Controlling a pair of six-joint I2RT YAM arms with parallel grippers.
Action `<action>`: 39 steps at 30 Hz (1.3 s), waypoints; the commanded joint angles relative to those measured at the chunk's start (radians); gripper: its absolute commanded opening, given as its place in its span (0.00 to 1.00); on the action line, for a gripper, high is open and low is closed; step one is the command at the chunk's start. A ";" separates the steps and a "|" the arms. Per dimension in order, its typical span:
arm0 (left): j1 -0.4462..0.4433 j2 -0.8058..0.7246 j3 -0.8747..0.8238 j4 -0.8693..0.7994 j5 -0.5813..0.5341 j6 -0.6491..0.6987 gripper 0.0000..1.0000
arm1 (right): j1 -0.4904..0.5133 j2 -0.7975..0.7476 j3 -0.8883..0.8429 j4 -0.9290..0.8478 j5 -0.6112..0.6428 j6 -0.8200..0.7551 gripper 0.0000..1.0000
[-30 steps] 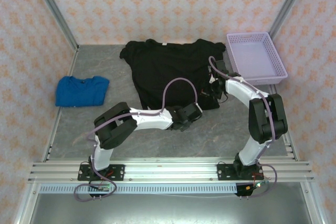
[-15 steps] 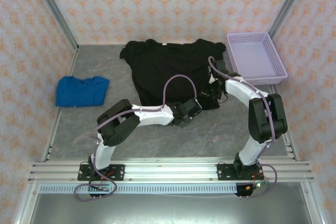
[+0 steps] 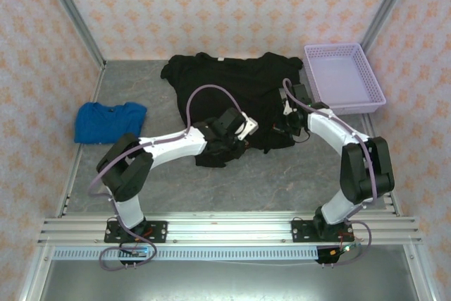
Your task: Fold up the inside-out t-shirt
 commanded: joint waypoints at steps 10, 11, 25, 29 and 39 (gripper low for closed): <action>0.112 -0.081 -0.059 0.055 0.218 -0.184 0.00 | 0.000 -0.208 -0.077 -0.064 0.075 -0.074 0.36; 0.121 -0.084 -0.062 0.063 0.228 -0.201 0.00 | 0.005 -0.252 -0.115 -0.033 0.056 -0.077 0.39; 0.197 -0.115 -0.062 0.045 0.303 -0.247 0.00 | 0.279 -0.307 -0.336 0.419 0.104 -0.211 0.58; 0.203 -0.120 -0.061 0.031 0.306 -0.241 0.00 | 0.293 -0.271 -0.360 0.513 0.111 -0.274 0.60; 0.215 -0.124 -0.064 0.026 0.312 -0.237 0.00 | 0.298 -0.120 -0.342 0.643 0.110 -0.339 0.53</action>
